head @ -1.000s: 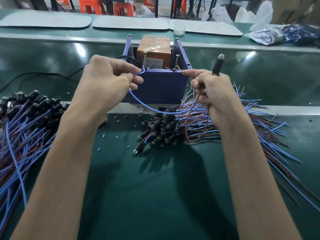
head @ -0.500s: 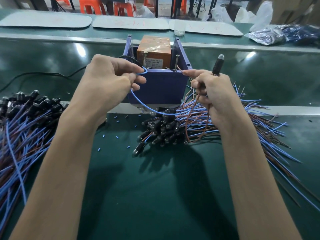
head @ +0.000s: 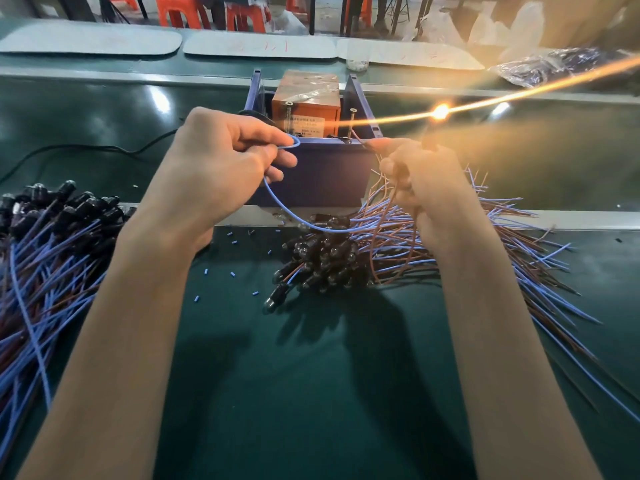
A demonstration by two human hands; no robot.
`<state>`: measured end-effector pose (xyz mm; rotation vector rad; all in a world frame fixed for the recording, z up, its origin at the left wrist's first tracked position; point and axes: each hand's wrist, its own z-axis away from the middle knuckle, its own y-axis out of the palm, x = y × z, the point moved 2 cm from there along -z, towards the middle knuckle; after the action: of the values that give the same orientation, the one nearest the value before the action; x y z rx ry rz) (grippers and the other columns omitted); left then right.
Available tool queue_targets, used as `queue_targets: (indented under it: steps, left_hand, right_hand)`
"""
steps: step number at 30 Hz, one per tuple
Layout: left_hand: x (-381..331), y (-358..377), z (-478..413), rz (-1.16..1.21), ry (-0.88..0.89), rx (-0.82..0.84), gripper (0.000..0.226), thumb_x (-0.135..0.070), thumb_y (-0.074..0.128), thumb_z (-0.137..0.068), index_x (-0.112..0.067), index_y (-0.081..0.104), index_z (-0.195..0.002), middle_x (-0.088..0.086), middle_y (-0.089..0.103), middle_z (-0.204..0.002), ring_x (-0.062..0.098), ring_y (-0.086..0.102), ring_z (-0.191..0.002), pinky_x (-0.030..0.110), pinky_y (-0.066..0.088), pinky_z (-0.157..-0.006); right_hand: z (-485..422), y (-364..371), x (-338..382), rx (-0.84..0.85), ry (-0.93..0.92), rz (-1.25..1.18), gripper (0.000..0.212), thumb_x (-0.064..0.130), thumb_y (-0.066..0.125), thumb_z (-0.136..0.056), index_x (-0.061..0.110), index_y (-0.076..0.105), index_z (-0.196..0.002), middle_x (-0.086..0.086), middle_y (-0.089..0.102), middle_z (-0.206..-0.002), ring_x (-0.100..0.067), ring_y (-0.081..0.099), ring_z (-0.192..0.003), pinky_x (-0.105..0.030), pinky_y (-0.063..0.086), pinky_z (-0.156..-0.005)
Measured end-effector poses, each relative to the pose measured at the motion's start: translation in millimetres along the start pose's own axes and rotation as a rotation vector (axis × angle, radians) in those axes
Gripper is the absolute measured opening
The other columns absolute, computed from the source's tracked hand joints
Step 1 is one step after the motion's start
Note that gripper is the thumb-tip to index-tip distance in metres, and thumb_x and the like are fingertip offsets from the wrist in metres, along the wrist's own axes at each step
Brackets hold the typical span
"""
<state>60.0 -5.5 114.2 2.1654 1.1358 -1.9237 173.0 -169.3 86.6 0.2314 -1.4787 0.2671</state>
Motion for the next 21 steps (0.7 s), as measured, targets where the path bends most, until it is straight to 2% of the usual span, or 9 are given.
queue_targets:
  steps: [12, 17, 19, 21]
  left_hand:
    - [2.0, 1.6, -1.5, -0.012, -0.018, -0.001, 0.033, -0.002, 0.054, -0.094, -0.03, 0.068, -0.082, -0.013, 0.071, -0.074, -0.003, 0.062, -0.058, 0.007, 0.051, -0.064]
    - [6.1, -0.2, -2.5, 0.036, -0.071, 0.078, 0.029, -0.002, 0.054, -0.094, -0.025, 0.069, -0.084, -0.009, 0.074, -0.074, -0.001, 0.061, -0.058, 0.018, 0.056, -0.072]
    - [8.9, -1.2, -3.0, 0.036, -0.088, 0.129, 0.025, -0.003, 0.056, -0.094, -0.023, 0.068, -0.086, -0.007, 0.074, -0.077, 0.0, 0.063, -0.058, 0.018, 0.057, -0.07]
    - [12.8, -2.0, -3.6, 0.037, -0.109, 0.181, 0.02, -0.003, 0.058, -0.093, -0.02, 0.068, -0.088, -0.005, 0.075, -0.078, 0.002, 0.064, -0.06, 0.015, 0.057, -0.069]
  right_hand:
    - [-3.4, -1.6, -2.4, -0.003, -0.008, -0.007, 0.039, -0.001, 0.036, -0.094, 0.016, 0.068, -0.081, 0.005, 0.044, -0.056, -0.004, 0.03, -0.034, -0.011, 0.023, -0.033]
    - [-3.7, -2.1, 2.2, 0.052, -0.045, -0.134, 0.035, -0.003, 0.034, -0.093, 0.006, 0.068, -0.09, 0.003, 0.046, -0.055, -0.003, 0.03, -0.04, -0.011, 0.022, -0.034]
    - [-2.0, -1.4, 6.0, 0.084, -0.01, -0.167, 0.029, 0.004, 0.039, -0.095, 0.008, 0.068, -0.091, 0.002, 0.052, -0.059, -0.003, 0.038, -0.046, -0.012, 0.029, -0.039]
    - [-1.3, -5.4, 9.4, 0.069, 0.011, -0.006, 0.029, 0.023, 0.042, -0.099, 0.014, 0.068, -0.091, 0.002, 0.057, -0.069, -0.003, 0.046, -0.055, -0.015, 0.035, -0.049]
